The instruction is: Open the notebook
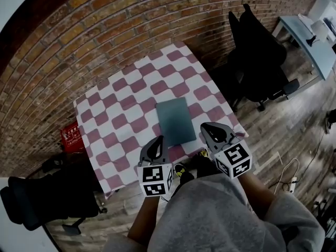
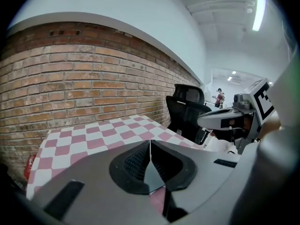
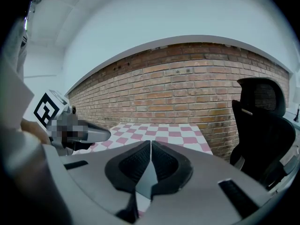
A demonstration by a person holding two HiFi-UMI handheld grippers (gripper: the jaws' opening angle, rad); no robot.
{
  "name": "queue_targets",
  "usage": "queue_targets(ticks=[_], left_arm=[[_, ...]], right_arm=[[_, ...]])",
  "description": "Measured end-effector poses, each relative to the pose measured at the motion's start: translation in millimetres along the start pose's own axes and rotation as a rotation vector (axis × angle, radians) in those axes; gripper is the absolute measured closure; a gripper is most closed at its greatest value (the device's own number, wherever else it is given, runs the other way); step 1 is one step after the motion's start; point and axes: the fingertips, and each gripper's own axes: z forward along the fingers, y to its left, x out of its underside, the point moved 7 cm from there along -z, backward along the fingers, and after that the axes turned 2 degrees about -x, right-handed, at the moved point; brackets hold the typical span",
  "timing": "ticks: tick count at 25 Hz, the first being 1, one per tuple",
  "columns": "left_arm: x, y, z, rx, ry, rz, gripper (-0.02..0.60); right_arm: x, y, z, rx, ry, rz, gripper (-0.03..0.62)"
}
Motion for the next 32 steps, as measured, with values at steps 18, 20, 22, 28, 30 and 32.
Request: queue_targets(ticks=[18, 20, 22, 28, 30, 32], left_arm=[[37, -62, 146, 0.0, 0.391, 0.011, 0.313], [50, -69, 166, -0.024, 0.457, 0.031, 0.279], [61, -72, 184, -0.063, 0.514, 0.056, 0.258], [76, -62, 208, -0.22, 0.597, 0.1, 0.227], [80, -61, 209, -0.214, 0.593, 0.063, 0.225], [81, -60, 208, -0.212, 0.592, 0.05, 0.225]], right_arm=[[15, -115, 13, -0.05, 0.02, 0.1, 0.566], [20, -127, 15, -0.057, 0.027, 0.123, 0.566], [26, -138, 18, -0.065, 0.033, 0.141, 0.566], [34, -158, 24, -0.108, 0.037, 0.184, 0.566], [36, -163, 25, -0.118, 0.038, 0.187, 0.566], [39, -165, 26, -0.129, 0.037, 0.193, 0.566]])
